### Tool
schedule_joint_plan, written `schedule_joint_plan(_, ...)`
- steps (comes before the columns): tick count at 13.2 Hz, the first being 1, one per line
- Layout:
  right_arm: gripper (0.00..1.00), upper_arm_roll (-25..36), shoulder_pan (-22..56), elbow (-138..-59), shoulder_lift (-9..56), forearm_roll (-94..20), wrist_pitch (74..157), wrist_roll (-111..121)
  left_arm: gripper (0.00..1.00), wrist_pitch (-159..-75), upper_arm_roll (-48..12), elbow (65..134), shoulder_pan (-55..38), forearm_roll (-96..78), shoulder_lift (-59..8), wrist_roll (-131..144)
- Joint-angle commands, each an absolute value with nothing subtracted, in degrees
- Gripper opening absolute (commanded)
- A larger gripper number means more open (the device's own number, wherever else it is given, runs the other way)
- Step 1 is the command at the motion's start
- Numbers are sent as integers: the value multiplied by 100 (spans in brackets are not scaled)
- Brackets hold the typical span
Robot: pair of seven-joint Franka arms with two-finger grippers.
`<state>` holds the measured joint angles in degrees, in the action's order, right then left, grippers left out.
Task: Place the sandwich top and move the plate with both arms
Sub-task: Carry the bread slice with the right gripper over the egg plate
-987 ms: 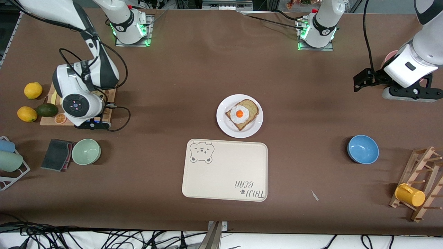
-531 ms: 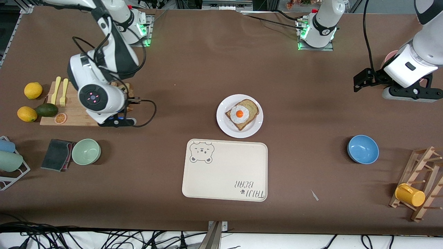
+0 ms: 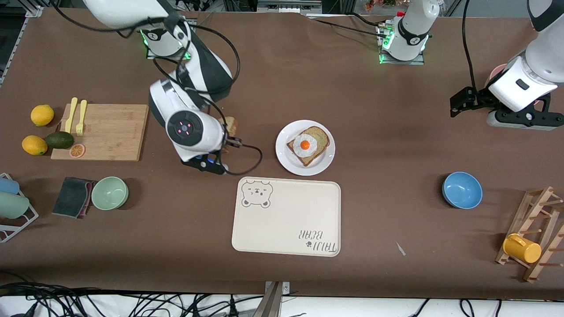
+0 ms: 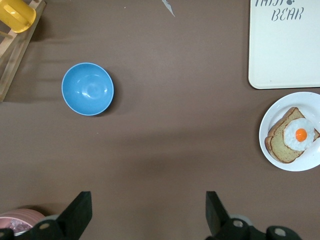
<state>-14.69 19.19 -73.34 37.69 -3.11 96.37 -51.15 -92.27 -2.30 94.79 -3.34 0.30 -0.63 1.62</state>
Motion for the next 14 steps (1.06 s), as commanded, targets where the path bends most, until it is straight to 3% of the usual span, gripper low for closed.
schedule_joint_plan(1, 0, -1459, 2091, -6172, 4490, -772, 9640, -6052, 100, -9114, -229, 9316, -343, -35, -123, 185)
schedule_joint_plan(8, 0, -1555, 2549, -6135, 4737, -1844, 11345, -7523, 100, -9114, -229, 9316, -351, -26, -132, 185)
schedule_joint_plan(14, 0, -1555, 2856, -6144, 5211, -2100, 11734, -8086, 100, -9114, -229, 9316, -343, -26, -132, 193)
